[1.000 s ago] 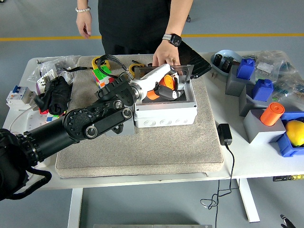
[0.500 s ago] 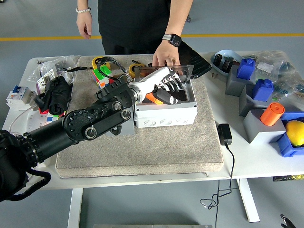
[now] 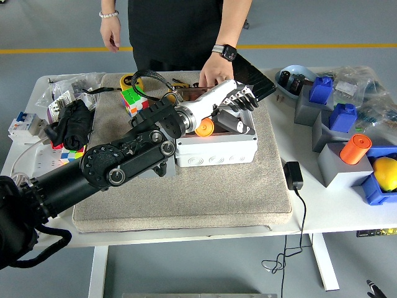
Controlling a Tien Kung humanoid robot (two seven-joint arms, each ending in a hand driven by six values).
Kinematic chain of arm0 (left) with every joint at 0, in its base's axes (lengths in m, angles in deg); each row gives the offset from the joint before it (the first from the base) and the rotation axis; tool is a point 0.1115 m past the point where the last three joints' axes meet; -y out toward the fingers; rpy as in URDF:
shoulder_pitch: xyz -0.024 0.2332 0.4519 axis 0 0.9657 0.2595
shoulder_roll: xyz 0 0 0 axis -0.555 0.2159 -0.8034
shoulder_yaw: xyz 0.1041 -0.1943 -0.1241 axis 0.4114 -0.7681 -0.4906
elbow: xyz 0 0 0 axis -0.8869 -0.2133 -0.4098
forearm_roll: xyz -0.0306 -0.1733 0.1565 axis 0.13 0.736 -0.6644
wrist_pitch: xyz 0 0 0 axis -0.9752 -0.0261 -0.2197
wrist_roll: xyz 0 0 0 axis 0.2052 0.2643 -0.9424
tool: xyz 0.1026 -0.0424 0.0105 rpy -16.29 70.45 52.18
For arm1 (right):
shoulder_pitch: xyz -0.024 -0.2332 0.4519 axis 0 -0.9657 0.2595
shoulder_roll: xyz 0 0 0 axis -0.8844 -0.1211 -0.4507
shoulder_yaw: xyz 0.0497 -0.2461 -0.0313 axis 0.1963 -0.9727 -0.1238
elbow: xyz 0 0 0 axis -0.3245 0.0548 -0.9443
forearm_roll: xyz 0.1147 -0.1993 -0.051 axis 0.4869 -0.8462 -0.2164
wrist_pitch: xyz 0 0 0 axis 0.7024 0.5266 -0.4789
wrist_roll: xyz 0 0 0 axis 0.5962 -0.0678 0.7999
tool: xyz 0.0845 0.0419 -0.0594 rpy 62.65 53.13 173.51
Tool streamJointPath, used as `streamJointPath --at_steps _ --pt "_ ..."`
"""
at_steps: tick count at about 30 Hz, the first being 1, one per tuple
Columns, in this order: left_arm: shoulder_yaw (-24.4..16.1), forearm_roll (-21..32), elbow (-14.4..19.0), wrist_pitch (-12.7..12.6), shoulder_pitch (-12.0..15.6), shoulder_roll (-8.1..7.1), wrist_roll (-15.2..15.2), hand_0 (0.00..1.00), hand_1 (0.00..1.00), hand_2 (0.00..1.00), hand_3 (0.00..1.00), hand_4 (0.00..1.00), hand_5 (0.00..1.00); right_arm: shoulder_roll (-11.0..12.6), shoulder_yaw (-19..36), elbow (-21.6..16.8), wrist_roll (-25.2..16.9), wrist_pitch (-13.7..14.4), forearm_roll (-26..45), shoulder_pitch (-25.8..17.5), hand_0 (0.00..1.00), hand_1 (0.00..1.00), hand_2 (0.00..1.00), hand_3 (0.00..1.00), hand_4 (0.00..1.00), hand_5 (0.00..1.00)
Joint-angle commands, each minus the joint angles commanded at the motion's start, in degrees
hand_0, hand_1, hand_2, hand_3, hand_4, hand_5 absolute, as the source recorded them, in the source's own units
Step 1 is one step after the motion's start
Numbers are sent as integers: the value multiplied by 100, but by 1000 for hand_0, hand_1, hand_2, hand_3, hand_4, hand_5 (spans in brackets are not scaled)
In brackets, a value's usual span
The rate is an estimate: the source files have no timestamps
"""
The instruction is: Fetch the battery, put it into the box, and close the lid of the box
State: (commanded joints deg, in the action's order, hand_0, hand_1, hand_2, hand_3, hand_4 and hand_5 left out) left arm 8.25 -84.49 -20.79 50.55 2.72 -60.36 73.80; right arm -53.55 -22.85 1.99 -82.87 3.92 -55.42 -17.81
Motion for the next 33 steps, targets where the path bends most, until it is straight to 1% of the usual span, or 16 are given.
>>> streamJointPath --at_steps 2,3,4,6,7,8,9,13,15,20,21,24,26,28,32,33 --pt "-124 -24 205 5 118 -31 19 521 618 544 521 998 65 0 -1 1 1 0 -4 -3 658 635 635 533 872 436" --pt "-210 9 303 5 205 -92 -21 478 570 550 544 998 186 0 9 1 -1 4 -8 -8 658 635 635 532 872 437" --pt "-305 75 402 14 301 -166 -49 478 570 550 544 998 186 1 17 1 -1 5 -14 -13 658 635 635 532 872 437" --pt "-425 136 523 14 432 -266 -92 478 570 550 544 998 186 0 21 2 2 2 -17 -20 658 635 635 532 872 437" --pt "-516 117 612 10 530 -345 -120 478 570 550 544 998 186 -1 27 3 1 2 -20 -26 658 635 635 532 872 437" --pt "-622 77 717 12 645 -435 -138 478 570 550 544 998 186 -3 32 3 0 1 -24 -31 658 635 635 532 872 437" --pt "-705 44 799 12 735 -504 -153 498 606 574 556 952 222 -4 39 3 -1 0 -28 -35 658 635 632 532 872 436" --pt "-1042 -103 1163 -50 1103 -816 -252 498 606 574 556 952 222 -9 47 6 -5 -4 -38 -48 658 635 632 532 872 436" --pt "-1169 -238 1352 -65 1286 -1001 -264 486 614 574 552 945 235 -11 57 6 -7 -2 -48 -44 657 634 632 532 872 436" --pt "-1299 -386 1544 -51 1571 -1292 -227 486 614 574 552 945 235 -6 79 5 -7 1 -59 -31 657 634 632 532 872 436" --pt "-1313 -408 1561 -36 1608 -1329 -201 471 608 573 551 954 257 -6 79 6 -5 1 -59 -29 658 635 633 532 872 435" --pt "-1305 -443 1605 10 1702 -1434 -127 471 608 573 551 954 257 -4 83 4 -3 1 -63 -26 658 635 633 532 872 435" --pt "-1263 -466 1602 57 1739 -1465 -59 471 608 573 551 954 257 -2 77 3 -2 4 -64 -28 658 635 633 532 872 435" --pt "-1199 -473 1575 93 1744 -1468 -19 471 605 571 549 955 266 -2 65 3 -1 6 -62 -30 658 635 633 532 872 435" --pt "-1033 -466 1475 142 1710 -1411 40 471 605 571 549 955 266 -5 57 -1 -6 15 -69 -32 658 635 633 532 872 435" --pt "-991 -446 1456 135 1700 -1389 32 466 589 566 547 952 266 -6 60 -2 -8 18 -72 -29 658 635 633 532 872 435"
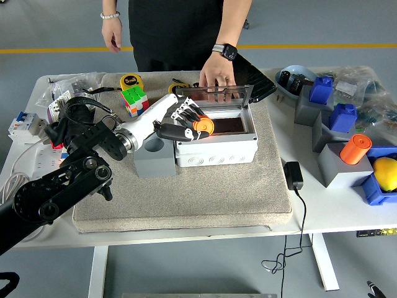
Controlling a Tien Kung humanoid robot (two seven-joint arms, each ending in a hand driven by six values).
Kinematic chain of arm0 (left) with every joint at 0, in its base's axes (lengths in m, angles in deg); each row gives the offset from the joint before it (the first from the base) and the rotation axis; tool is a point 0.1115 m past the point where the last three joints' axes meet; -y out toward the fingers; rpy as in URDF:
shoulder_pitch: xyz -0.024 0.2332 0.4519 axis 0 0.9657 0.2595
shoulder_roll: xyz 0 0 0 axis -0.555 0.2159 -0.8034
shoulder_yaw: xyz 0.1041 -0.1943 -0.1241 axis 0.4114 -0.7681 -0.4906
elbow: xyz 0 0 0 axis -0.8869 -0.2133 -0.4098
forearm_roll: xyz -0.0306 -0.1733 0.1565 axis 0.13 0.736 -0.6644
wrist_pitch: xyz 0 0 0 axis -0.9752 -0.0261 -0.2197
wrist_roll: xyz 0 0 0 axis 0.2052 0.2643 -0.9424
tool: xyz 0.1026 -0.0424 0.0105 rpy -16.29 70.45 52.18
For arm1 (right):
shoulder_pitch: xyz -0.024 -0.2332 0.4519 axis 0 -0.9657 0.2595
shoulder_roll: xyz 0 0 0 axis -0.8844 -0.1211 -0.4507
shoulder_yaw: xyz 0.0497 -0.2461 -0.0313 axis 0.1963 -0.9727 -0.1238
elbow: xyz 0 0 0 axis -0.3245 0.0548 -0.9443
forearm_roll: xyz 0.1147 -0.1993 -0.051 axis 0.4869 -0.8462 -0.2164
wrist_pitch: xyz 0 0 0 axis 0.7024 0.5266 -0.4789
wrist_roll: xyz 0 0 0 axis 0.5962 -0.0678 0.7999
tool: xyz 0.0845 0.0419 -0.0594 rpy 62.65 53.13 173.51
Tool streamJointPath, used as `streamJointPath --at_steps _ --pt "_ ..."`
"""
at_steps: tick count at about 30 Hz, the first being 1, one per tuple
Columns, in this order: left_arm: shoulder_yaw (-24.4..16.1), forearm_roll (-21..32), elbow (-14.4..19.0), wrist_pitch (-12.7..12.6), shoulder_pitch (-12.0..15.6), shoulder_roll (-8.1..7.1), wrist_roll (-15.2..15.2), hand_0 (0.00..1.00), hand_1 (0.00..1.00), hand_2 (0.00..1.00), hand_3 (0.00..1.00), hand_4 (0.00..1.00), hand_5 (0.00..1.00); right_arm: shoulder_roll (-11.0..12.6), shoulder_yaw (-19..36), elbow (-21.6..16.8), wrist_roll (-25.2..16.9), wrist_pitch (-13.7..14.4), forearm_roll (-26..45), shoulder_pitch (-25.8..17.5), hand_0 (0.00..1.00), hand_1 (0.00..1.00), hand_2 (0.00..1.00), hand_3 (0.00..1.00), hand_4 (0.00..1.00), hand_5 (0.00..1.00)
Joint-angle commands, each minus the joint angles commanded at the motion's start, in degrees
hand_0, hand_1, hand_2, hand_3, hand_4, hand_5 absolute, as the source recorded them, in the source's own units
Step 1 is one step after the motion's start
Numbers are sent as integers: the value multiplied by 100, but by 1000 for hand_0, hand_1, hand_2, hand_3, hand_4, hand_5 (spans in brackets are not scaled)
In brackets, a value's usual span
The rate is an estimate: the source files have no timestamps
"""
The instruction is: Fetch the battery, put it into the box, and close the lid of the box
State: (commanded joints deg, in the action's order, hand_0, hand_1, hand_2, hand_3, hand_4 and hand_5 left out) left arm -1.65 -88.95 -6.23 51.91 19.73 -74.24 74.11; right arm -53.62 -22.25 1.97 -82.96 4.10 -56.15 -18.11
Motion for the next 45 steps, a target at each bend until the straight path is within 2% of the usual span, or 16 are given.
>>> streamJointPath --at_steps 7,13,16,18,22,26,29,32,37,41,45 --pt "286 269 -79 -64 -205 255 -86 463 581 565 544 951 268 5 36 -7 10 -13 6 -23 658 635 632 532 871 435" --pt "504 505 -467 -144 -571 753 -214 460 581 566 546 945 260 -1 11 -14 -1 -20 16 -12 658 635 632 532 871 435" --pt "584 623 -660 -149 -701 911 -242 460 581 566 546 945 260 -2 39 -31 -16 -2 -21 -1 658 635 632 532 871 435" --pt "622 638 -722 -140 -751 957 -235 458 584 566 546 944 258 0 41 -37 -19 5 -34 4 658 635 632 532 871 434" --pt "548 543 -617 -119 -710 899 -201 458 584 566 546 944 258 3 65 -36 -18 12 -37 -1 658 635 632 532 871 434" --pt "250 398 -422 -114 -566 742 -171 455 578 565 545 943 260 4 38 -15 2 -14 7 -27 658 635 632 532 871 435" --pt "35 318 -236 -101 -436 602 -131 455 578 565 545 943 260 -3 30 -8 -1 -27 15 -36 658 635 632 532 871 435" --pt "-157 181 -12 -104 -217 374 -119 442 569 563 543 945 263 -9 66 -13 -16 -17 -21 -28 658 635 632 532 872 435" --pt "-376 112 116 -133 64 80 -161 441 568 561 542 947 267 -10 102 -18 -23 0 -57 -26 658 635 632 532 872 436" --pt "-404 112 70 -169 173 -25 -197 441 568 561 542 947 267 -15 93 -11 -12 -14 -38 -37 658 635 632 532 872 436" --pt "-202 42 -60 -151 165 8 -156 442 567 561 542 945 264 -16 108 -15 -10 -13 -42 -30 658 635 631 531 871 433"
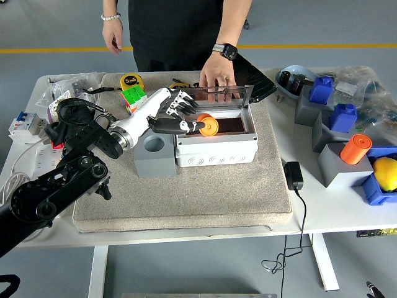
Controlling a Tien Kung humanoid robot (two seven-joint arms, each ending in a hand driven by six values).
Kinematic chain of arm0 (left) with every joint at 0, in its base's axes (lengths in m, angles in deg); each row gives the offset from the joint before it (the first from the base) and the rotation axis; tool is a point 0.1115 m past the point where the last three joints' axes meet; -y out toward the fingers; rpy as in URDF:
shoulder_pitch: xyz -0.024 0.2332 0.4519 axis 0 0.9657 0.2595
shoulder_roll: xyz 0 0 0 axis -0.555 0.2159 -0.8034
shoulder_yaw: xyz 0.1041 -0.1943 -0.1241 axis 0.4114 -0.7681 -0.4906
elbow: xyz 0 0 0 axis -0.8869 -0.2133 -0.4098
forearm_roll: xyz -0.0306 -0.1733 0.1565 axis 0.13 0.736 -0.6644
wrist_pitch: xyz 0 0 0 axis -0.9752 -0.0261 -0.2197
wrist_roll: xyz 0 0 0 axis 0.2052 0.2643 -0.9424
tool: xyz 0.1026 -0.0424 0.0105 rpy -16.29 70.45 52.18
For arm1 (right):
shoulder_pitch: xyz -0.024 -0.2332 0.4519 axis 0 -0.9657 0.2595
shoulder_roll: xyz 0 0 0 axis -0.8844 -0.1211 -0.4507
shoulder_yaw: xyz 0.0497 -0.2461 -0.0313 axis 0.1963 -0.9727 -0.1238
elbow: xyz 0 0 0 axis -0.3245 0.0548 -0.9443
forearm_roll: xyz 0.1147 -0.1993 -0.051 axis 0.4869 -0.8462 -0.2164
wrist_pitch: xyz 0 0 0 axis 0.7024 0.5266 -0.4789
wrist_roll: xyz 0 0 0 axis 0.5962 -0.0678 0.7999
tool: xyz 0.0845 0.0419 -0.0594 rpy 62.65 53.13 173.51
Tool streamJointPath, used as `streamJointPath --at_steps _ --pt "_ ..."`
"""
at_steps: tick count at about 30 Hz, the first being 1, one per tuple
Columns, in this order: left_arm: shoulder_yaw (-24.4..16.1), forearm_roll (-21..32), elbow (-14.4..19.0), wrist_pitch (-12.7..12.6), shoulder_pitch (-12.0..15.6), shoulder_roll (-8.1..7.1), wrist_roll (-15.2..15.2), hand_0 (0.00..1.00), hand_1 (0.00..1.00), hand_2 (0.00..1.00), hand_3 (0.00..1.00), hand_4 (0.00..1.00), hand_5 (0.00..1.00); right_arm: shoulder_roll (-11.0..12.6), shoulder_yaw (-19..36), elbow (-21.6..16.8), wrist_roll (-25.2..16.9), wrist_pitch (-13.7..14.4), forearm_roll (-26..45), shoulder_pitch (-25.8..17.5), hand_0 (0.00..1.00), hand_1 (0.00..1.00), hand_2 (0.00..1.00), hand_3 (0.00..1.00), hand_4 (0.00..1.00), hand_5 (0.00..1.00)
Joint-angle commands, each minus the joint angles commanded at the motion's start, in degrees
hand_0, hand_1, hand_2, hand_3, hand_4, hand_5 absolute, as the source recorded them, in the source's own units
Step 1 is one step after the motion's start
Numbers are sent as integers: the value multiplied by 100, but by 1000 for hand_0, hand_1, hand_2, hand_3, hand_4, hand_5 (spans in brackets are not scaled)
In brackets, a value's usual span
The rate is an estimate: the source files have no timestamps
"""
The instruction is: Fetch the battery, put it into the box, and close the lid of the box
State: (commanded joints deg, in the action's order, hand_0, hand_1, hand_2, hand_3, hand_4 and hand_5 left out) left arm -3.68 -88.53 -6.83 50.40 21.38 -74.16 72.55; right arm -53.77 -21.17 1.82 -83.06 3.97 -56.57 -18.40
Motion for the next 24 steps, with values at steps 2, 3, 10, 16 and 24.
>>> streamJointPath --at_steps 2,3,10,16,24 --pt "140 -59 -67 15 -30 49 29 442 567 561 542 945 264 1 8 -5 -2 9 -11 8 658 635 631 531 871 433" --pt "196 -71 -96 21 -49 74 36 442 566 561 543 942 261 1 11 -8 -4 13 -14 10 658 635 631 532 871 433" --pt "531 31 -299 7 -312 323 -4 441 564 561 543 941 259 1 -22 -8 4 12 7 4 658 634 631 532 871 433" --pt "818 172 -633 -79 -725 740 -141 437 563 561 543 940 257 3 -62 -12 7 3 30 18 658 635 631 532 871 433" --pt "1179 559 -895 -128 -1184 1264 -297 443 562 562 545 935 250 12 -66 -35 -15 24 8 51 658 634 631 532 871 434"
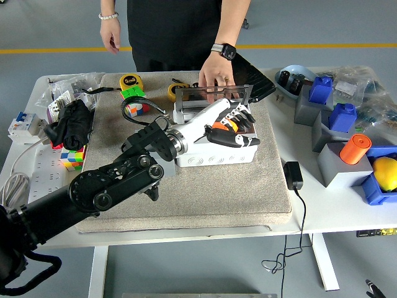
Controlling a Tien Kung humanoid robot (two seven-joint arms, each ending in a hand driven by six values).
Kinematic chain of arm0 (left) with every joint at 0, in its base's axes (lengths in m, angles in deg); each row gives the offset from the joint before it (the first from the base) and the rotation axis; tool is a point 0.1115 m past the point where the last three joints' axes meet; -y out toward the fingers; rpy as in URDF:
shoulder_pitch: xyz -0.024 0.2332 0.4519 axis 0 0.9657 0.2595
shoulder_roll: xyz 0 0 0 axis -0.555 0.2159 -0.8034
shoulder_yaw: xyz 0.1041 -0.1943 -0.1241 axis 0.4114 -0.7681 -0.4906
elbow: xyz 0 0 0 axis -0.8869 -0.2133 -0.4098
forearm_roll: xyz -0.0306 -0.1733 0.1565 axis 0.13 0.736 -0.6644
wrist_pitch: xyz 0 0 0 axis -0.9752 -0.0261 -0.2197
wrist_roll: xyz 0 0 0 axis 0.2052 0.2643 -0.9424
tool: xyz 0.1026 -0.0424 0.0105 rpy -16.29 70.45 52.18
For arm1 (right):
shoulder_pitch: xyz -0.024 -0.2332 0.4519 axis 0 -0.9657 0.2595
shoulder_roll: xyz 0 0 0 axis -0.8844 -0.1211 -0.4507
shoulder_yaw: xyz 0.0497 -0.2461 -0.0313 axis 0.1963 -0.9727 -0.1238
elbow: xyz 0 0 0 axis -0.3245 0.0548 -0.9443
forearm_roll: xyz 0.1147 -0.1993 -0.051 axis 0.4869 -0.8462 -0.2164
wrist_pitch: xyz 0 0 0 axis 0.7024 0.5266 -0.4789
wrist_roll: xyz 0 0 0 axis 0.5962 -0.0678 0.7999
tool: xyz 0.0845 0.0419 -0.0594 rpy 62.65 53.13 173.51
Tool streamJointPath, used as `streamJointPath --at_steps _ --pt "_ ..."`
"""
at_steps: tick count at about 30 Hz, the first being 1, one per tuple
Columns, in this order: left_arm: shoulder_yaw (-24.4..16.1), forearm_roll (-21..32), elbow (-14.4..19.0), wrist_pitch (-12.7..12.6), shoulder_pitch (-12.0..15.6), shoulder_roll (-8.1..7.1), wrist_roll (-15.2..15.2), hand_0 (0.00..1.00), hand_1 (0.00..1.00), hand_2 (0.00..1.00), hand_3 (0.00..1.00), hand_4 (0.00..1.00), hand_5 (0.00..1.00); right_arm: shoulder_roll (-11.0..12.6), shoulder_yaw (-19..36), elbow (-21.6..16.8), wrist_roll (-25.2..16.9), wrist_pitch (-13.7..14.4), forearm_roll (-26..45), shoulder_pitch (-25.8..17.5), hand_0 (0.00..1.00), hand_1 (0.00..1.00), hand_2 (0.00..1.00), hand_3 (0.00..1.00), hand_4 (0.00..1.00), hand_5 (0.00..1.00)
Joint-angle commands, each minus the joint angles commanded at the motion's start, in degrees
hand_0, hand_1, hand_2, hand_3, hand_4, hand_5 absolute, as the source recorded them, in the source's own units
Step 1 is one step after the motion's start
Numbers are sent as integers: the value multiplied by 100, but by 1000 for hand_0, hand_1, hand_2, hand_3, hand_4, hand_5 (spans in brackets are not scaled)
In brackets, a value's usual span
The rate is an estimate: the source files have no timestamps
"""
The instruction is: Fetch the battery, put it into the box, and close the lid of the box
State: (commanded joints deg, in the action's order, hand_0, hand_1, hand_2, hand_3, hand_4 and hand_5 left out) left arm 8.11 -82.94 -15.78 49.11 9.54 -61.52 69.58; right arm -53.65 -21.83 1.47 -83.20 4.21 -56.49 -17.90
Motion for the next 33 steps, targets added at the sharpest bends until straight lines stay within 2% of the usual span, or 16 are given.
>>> streamJointPath --at_steps 6,9,14,15,20,21,26,27,28,32,33 --pt "-23 188 -78 10 -214 92 -41 446 579 567 548 933 247 5 -105 15 12 -27 64 -11 658 635 631 532 871 435" --pt "-103 167 -14 -6 -207 65 -67 454 598 571 551 933 246 2 -72 7 -2 -20 49 -4 658 634 631 532 871 434" --pt "-394 69 88 -219 -236 -16 -286 454 598 571 551 933 246 4 -54 9 0 -13 52 -4 658 634 631 532 871 434" --pt "-462 18 72 -236 -256 -28 -289 715 732 654 625 944 271 4 -54 7 -1 -12 51 -5 657 634 631 532 871 434" --pt "-746 -430 -212 -194 -363 -80 -223 715 732 654 625 944 271 4 -57 2 -10 5 46 2 657 634 631 532 871 434" --pt "-790 -521 -291 -185 -383 -90 -219 858 849 801 784 998 476 4 -52 0 -12 10 42 3 658 635 631 532 871 434" --pt "-946 -1002 -600 -229 -410 -151 -87 858 849 801 784 998 476 1 -75 6 -8 14 52 4 658 635 631 532 871 434" --pt "-963 -1040 -650 -256 -396 -163 -69 878 867 815 795 998 524 2 -65 4 -10 16 49 4 658 635 631 532 871 434" --pt "-971 -1054 -676 -265 -382 -174 -49 878 867 815 795 998 524 1 -54 3 -13 18 47 2 658 635 631 532 871 434" --pt "-938 -1263 -734 -158 -339 -231 198 878 867 815 795 998 524 1 -49 9 -3 11 55 -4 658 635 631 532 871 434" --pt "-934 -1362 -719 -87 -330 -239 306 870 845 779 767 998 536 1 -35 6 -6 12 47 -6 658 634 631 533 872 434"
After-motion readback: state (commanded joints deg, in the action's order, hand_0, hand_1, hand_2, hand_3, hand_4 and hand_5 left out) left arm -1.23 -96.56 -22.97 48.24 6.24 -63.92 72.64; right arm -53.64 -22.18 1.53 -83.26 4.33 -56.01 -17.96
